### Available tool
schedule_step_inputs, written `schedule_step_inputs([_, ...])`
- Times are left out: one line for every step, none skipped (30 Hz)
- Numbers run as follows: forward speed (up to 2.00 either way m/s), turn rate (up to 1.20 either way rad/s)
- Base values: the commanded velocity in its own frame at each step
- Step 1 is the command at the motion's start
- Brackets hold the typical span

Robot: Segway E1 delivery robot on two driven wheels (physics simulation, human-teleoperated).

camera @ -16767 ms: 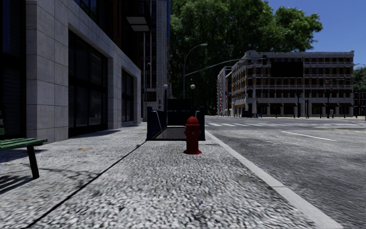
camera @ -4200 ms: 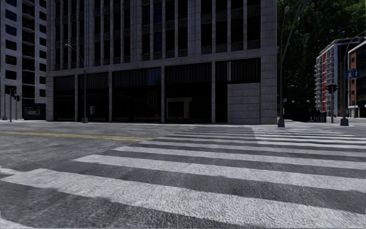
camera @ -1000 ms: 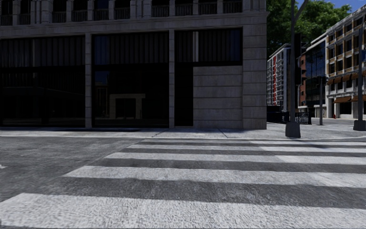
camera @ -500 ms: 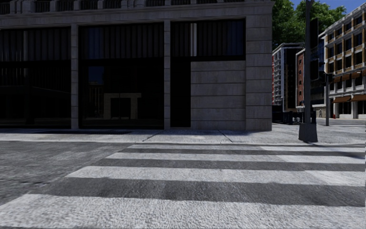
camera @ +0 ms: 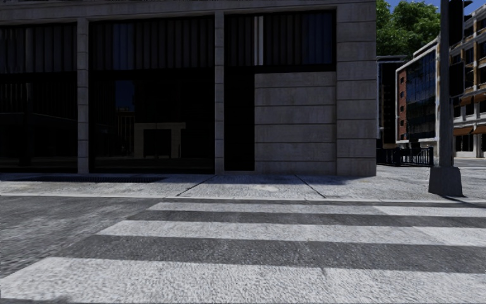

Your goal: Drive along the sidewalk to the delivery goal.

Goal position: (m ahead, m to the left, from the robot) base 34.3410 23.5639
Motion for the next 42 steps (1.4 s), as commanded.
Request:
schedule_step_inputs([1.96, 0.0])
schedule_step_inputs([1.96, 0.0])
schedule_step_inputs([1.96, 0.0])
schedule_step_inputs([1.96, 0.0])
schedule_step_inputs([1.96, 0.0])
schedule_step_inputs([1.96, 0.0])
schedule_step_inputs([1.96, 0.0])
schedule_step_inputs([1.96, 0.0])
schedule_step_inputs([1.96, 0.0])
schedule_step_inputs([1.96, 0.0])
schedule_step_inputs([1.96, 0.0])
schedule_step_inputs([1.96, 0.0])
schedule_step_inputs([1.96, 0.0])
schedule_step_inputs([1.96, 0.0])
schedule_step_inputs([1.96, 0.0])
schedule_step_inputs([1.96, 0.0])
schedule_step_inputs([1.96, 0.0])
schedule_step_inputs([1.96, 0.0])
schedule_step_inputs([1.96, 0.0])
schedule_step_inputs([1.96, 0.0])
schedule_step_inputs([1.96, 0.0])
schedule_step_inputs([1.96, 0.0])
schedule_step_inputs([1.96, 0.0])
schedule_step_inputs([1.96, 0.0])
schedule_step_inputs([1.96, 0.0])
schedule_step_inputs([1.96, 0.0])
schedule_step_inputs([1.96, 0.0])
schedule_step_inputs([1.96, 0.0])
schedule_step_inputs([1.96, 0.0])
schedule_step_inputs([1.96, 0.0])
schedule_step_inputs([1.96, 0.0])
schedule_step_inputs([1.96, 0.0])
schedule_step_inputs([1.96, 0.0])
schedule_step_inputs([1.96, 0.0])
schedule_step_inputs([1.96, 0.0])
schedule_step_inputs([1.96, 0.0])
schedule_step_inputs([1.96, 0.0])
schedule_step_inputs([1.96, 0.0])
schedule_step_inputs([1.96, 0.0])
schedule_step_inputs([1.96, 0.0])
schedule_step_inputs([1.96, 0.0])
schedule_step_inputs([1.96, 0.0])
